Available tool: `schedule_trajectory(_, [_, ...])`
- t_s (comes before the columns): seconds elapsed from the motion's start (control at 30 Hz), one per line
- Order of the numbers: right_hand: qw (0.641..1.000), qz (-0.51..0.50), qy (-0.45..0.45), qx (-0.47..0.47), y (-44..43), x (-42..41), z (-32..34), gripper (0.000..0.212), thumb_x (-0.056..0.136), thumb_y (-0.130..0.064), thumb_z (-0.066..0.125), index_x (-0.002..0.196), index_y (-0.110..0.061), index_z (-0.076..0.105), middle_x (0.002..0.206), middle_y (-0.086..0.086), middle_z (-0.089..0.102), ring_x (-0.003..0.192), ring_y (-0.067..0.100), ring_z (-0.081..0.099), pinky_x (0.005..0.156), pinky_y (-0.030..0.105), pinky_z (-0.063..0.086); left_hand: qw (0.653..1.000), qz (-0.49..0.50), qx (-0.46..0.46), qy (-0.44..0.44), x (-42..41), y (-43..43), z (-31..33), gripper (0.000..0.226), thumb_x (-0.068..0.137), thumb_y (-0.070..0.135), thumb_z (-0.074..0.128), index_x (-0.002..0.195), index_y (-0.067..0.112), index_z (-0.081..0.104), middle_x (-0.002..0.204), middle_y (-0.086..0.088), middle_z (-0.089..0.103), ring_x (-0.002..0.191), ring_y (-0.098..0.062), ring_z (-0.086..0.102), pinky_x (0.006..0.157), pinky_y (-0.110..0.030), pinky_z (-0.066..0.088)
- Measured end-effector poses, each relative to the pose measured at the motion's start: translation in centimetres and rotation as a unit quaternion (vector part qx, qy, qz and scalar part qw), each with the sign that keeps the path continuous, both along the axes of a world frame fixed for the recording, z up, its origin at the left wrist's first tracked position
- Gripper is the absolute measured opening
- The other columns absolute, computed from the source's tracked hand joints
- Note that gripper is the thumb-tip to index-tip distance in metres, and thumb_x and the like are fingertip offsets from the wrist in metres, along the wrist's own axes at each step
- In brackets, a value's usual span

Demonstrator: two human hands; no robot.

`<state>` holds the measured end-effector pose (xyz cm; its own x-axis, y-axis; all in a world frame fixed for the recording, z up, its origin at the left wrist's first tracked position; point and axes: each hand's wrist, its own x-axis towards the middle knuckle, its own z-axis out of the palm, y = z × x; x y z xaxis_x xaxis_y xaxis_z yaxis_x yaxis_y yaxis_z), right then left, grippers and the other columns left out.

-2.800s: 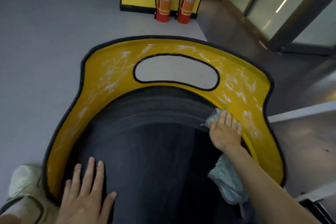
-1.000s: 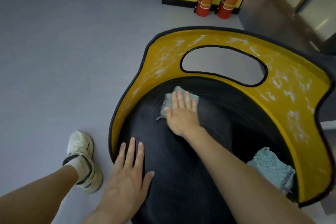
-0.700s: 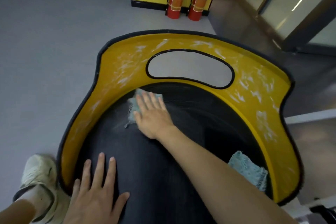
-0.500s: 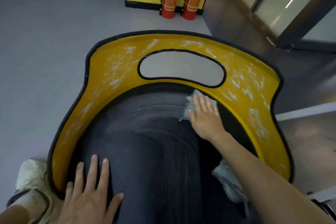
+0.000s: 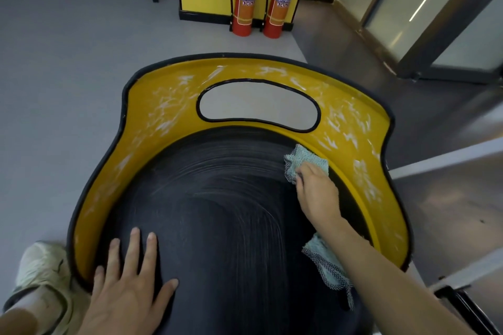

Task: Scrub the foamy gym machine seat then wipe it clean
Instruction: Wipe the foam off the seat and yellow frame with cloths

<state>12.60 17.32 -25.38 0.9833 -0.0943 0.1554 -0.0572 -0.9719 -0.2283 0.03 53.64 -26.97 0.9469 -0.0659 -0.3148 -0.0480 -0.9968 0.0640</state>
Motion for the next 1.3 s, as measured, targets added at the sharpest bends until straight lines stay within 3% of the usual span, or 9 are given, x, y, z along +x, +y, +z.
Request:
schedule_trajectory(0.13, [0.999,-0.013,0.027,0.013,0.1,1.1,1.2,0.007,0.1,-0.015,0.052,0.102,-0.018,0.059,0.1,-0.004,0.057,0.097,0.021,0.058,0.072,0.031,0.037,1.0,0.01,0.006,0.018,0.4,-1.0,1.8,0.093,0.08,0.07,0.039,0.148,0.007,0.045,0.152,-0.022,0.045,0.126,-0.05,0.048,0.077,-0.065,0.055])
schedule_trajectory(0.23, [0.997,-0.002,0.07,0.035,-0.4,1.0,1.2,0.031,0.101,-0.033,0.057,0.127,-0.016,0.058,0.121,-0.001,0.057,0.118,0.02,0.053,0.092,0.033,0.045,0.998,0.055,-0.03,-0.014,0.3,-1.9,2.4,0.093,0.094,0.074,0.027,0.154,0.018,-0.018,0.16,-0.008,-0.021,0.153,-0.041,0.011,0.115,-0.054,0.033])
schedule_trajectory(0.43, [0.999,-0.015,0.027,0.022,0.0,0.9,-0.2,0.038,0.102,-0.035,0.057,0.132,-0.012,0.061,0.129,0.003,0.058,0.124,0.025,0.049,0.106,0.04,0.039,0.998,0.057,0.002,0.019,-0.1,-1.7,1.6,0.097,0.091,0.078,0.029,0.143,0.023,-0.033,0.149,-0.002,-0.037,0.155,-0.036,-0.005,0.122,-0.047,0.021])
schedule_trajectory(0.6, [0.998,-0.044,0.04,0.002,1.5,1.7,1.2,0.021,0.102,-0.02,0.051,0.116,-0.016,0.065,0.116,0.001,0.063,0.112,0.025,0.053,0.092,0.04,0.043,0.999,0.031,0.007,0.009,0.3,-0.7,0.6,0.099,0.063,0.068,0.076,0.139,0.008,0.06,0.148,-0.019,0.051,0.124,-0.05,0.053,0.076,-0.065,0.055])
schedule_trajectory(0.7, [0.978,-0.016,0.086,0.192,3.7,0.6,3.1,0.008,0.1,-0.021,0.058,0.103,-0.021,0.065,0.101,-0.007,0.067,0.094,0.014,0.062,0.076,0.03,0.045,0.999,0.031,0.009,-0.008,0.5,-0.8,0.4,0.091,0.084,0.077,0.033,0.145,0.013,0.053,0.153,-0.015,0.046,0.131,-0.044,0.049,0.082,-0.066,0.052])
schedule_trajectory(0.87, [0.809,-0.061,0.16,0.562,6.1,-1.1,5.2,0.012,0.099,-0.011,0.061,0.11,-0.014,0.066,0.101,0.001,0.077,0.095,0.015,0.073,0.075,0.025,0.055,0.999,0.039,-0.008,0.017,1.0,-1.4,0.4,0.097,0.085,0.084,-0.001,0.159,0.025,0.023,0.167,-0.005,0.017,0.153,-0.033,0.017,0.109,-0.067,0.033])
schedule_trajectory(1.03, [0.989,-0.002,0.031,0.146,4.6,-2.6,4.0,0.051,0.1,-0.006,0.046,0.15,-0.016,0.047,0.151,0.001,0.048,0.138,0.018,0.046,0.114,0.025,0.032,0.999,0.033,-0.022,-0.012,0.9,-1.7,0.1,0.104,0.075,0.086,-0.017,0.16,0.03,0.003,0.167,0.001,-0.007,0.154,-0.028,-0.005,0.118,-0.063,0.018])
schedule_trajectory(1.13, [0.986,0.149,0.044,-0.052,6.2,-3.2,2.0,0.059,0.103,-0.027,0.026,0.159,-0.01,0.028,0.167,0.006,0.024,0.155,0.025,0.016,0.127,0.04,0.007,0.999,0.038,-0.024,-0.015,0.9,-1.6,0.2,0.101,0.079,0.086,-0.01,0.161,0.029,0.008,0.167,0.0,-0.003,0.154,-0.027,-0.003,0.117,-0.064,0.019])
schedule_trajectory(1.3, [0.972,0.142,0.171,-0.075,7.9,-1.0,-1.6,0.079,0.094,-0.055,-0.011,0.162,-0.014,-0.008,0.168,0.001,-0.017,0.155,0.025,-0.017,0.126,0.046,-0.007,1.0,0.022,0.004,-0.015,1.0,-1.3,-0.1,0.088,0.094,0.077,0.013,0.151,0.018,0.044,0.157,-0.012,0.042,0.143,-0.035,0.031,0.1,-0.067,0.037])
